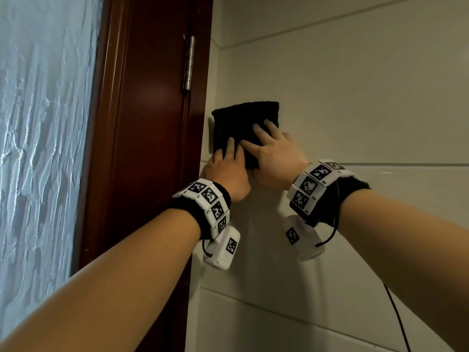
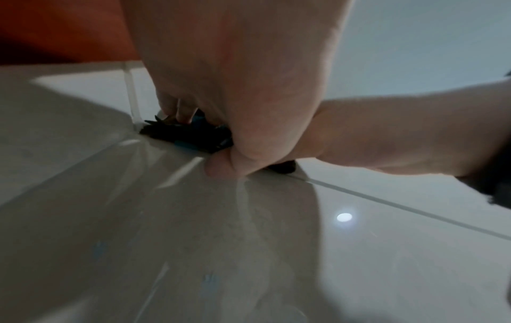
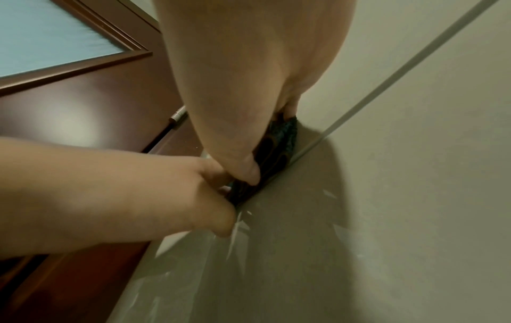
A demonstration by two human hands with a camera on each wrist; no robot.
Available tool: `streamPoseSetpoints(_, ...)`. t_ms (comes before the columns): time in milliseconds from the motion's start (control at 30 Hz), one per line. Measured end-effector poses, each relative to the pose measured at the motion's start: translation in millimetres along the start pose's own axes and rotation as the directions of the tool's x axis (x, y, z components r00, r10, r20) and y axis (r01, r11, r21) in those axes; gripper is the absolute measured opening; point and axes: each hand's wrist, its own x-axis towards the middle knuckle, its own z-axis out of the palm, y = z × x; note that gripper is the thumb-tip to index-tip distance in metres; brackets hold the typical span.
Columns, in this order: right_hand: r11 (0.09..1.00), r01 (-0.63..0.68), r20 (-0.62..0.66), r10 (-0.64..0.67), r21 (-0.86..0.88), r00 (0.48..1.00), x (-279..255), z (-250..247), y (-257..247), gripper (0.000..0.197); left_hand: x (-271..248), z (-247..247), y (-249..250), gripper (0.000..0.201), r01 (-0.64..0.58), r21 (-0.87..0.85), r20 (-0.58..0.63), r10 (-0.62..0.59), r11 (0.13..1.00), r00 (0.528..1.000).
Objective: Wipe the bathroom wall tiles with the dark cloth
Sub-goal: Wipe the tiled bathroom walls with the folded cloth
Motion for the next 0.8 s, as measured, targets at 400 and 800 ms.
streamPoseSetpoints(400, 0.994, -0.046, -0.014, 0.045, -0.1, 0.999, 42, -16, 12, 0.054, 46, -30, -4, 0.08, 0.015, -0.207, -0.016, -0.019, 0.978, 1.0)
streamPoseSetpoints(800, 0.988, -0.141, -0.074, 0.137, -0.057, 0.988, 100, -46, 48, 0.05, 105, -88, 7, 0.051, -0.049, -0.314, -0.192, -0.013, 0.948, 0.981)
